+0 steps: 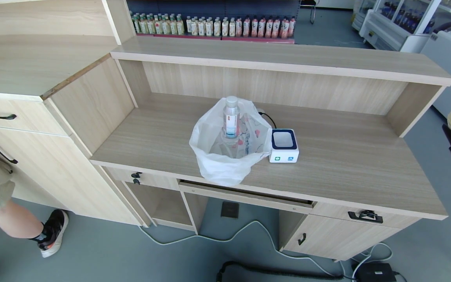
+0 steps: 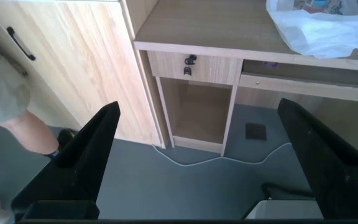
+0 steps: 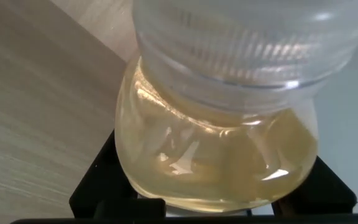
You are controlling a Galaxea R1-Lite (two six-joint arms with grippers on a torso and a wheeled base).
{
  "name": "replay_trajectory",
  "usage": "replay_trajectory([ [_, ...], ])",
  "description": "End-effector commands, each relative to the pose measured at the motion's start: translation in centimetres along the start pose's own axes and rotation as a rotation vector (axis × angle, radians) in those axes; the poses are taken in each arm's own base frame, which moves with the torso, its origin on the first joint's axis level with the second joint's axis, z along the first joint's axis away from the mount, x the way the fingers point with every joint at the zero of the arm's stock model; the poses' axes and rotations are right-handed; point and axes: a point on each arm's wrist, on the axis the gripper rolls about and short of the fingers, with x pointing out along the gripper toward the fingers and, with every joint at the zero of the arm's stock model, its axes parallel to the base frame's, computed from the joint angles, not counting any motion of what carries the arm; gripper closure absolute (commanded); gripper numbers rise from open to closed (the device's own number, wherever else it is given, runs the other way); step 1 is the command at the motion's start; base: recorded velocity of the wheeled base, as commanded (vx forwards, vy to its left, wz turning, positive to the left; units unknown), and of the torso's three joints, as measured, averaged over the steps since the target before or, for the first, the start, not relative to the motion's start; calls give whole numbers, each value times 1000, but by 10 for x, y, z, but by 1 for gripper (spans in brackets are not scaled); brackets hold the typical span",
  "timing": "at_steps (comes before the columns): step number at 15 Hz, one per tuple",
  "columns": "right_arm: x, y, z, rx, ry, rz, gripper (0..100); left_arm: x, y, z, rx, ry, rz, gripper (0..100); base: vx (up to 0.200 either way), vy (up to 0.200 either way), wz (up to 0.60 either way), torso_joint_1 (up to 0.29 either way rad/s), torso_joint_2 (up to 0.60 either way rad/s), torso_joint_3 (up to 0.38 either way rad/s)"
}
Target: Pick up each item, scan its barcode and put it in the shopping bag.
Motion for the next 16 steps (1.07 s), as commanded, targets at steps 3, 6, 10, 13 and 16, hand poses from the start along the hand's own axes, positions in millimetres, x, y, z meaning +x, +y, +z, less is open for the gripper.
replay_trajectory([
  [3,0,-4,-5,-30,-29,34,100,0,0,0,0,-1,1,0,0,0,600,2,-1,4],
  [6,11,-7,-3,-63,-52,22,100,0,0,0,0,-1,1,0,0,0,600,2,4,2],
  [10,31,8,2,-41,-157,115,100,0,0,0,0,-1,1,0,0,0,300,0,-1,-1],
  [13,44,34,-9,-24,-264,283,100,0,0,0,0,-1,1,0,0,0,0,0,0,0],
  [16,52,55,-13,-7,-322,355,100,0,0,0,0,-1,1,0,0,0,0,0,0,0],
])
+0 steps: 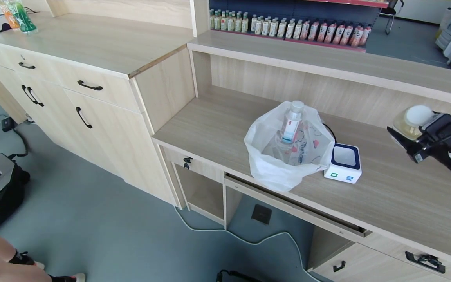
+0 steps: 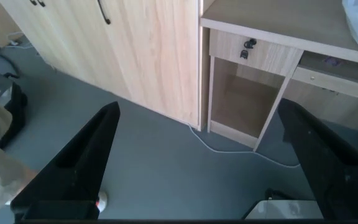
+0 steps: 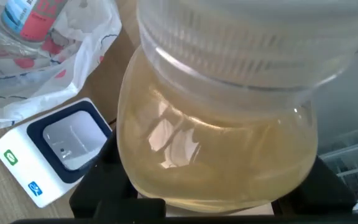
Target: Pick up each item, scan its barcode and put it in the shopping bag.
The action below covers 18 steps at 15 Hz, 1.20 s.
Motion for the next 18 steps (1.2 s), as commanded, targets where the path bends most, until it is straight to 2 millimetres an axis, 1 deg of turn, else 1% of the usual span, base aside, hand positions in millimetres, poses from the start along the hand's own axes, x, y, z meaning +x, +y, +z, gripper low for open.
replay_trajectory([
  [1,15,22,-8,30,-17,63,100,0,0,0,0,-2,1,0,0,0,0,0,0,0],
  [2,21,26,-9,27,-33,67,100,0,0,0,0,-1,1,0,0,0,0,0,0,0],
  [4,24,33,-13,21,-38,77,100,0,0,0,0,-1,1,0,0,0,0,0,0,0],
  [11,41,48,-14,3,-99,66,100,0,0,0,0,-1,1,0,0,0,0,0,0,0],
  [18,43,56,-21,-34,-87,84,100,0,0,0,0,-1,1,0,0,0,0,0,0,0],
])
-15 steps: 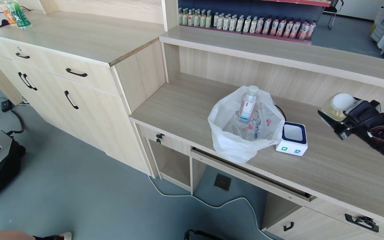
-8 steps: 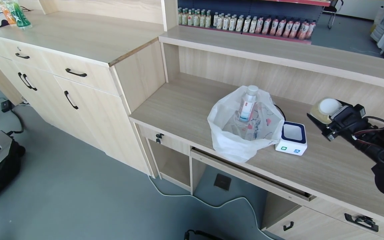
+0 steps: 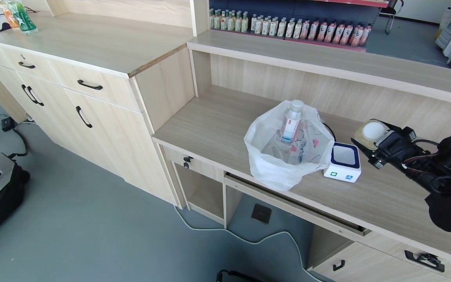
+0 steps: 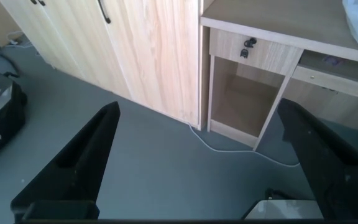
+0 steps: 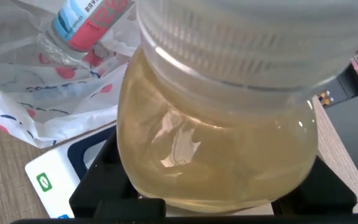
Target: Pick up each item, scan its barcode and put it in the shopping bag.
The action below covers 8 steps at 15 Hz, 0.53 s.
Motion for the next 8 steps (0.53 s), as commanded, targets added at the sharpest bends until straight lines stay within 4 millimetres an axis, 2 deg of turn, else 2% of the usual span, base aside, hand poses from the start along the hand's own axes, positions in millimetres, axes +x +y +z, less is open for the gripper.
replay_trajectory([
  [1,1,3,-3,1,6,5,100,0,0,0,0,-1,0,0,0,0,0,0,0,0],
  [8,1,8,-8,11,19,20,100,0,0,0,0,-1,0,0,0,0,0,0,0,0],
])
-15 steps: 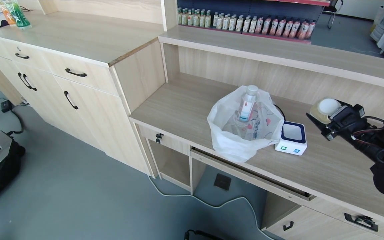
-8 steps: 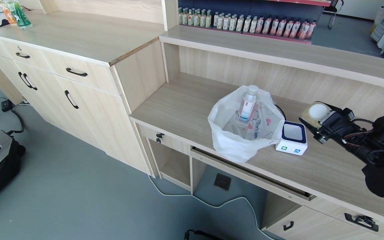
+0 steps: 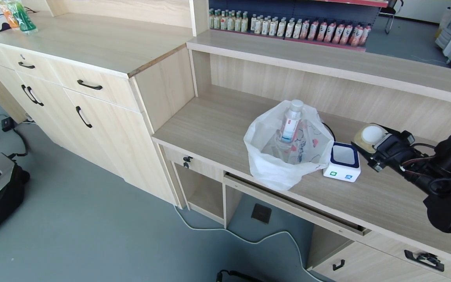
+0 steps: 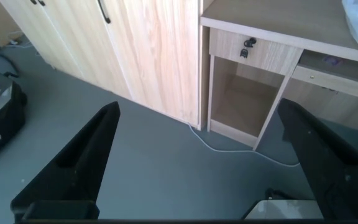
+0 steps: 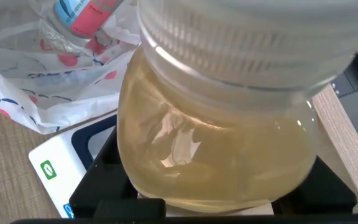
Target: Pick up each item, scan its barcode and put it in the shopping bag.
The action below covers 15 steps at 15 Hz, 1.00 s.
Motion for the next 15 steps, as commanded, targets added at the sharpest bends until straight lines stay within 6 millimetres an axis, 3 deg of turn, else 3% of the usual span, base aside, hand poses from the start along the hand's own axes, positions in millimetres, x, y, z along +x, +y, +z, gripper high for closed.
replay_trajectory([
  [1,1,3,-1,2,2,6,100,0,0,0,0,-1,0,0,0,0,0,0,0,0],
  [15,19,13,-4,7,-31,16,100,0,0,0,0,-1,0,0,0,0,0,0,0,0],
])
